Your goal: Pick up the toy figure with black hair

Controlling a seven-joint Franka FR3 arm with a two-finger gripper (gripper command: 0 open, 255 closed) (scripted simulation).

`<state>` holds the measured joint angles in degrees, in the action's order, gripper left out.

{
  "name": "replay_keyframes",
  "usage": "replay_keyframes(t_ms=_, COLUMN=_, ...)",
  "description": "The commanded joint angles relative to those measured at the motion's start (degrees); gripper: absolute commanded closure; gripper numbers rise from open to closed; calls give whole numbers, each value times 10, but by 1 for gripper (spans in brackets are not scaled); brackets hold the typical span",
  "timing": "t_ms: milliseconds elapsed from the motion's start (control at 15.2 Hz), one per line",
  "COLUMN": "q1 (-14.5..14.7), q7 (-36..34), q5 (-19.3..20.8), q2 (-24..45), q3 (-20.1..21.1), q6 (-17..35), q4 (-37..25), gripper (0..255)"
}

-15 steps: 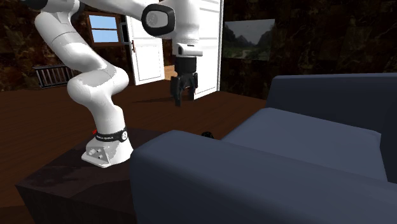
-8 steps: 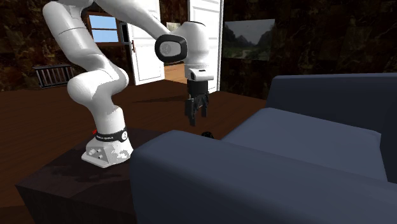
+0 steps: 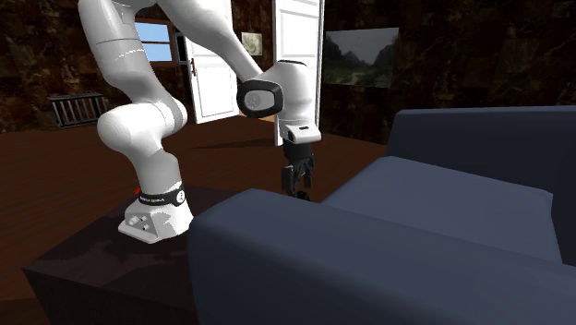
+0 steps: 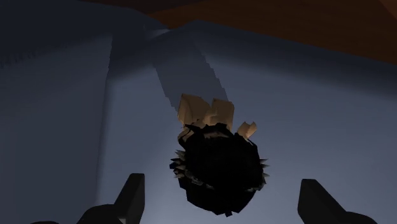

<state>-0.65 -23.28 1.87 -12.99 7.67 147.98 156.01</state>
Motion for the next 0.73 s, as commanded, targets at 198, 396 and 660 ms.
replay_keyframes(t_ms=198, q1=-5, q7=-10, q5=12, q2=38, q3=3, q6=46, q4=7, gripper=0)
replay_keyframes(t_ms=396, q1=-6, q7=-9, q5=12, q2=37, q3=2, q6=45, q4=7, gripper=255)
replay_keyframes(t_ms=660, q1=-5, q7=-9, q5=12, q2=37, q3=3, q6=44, q4=7, gripper=255)
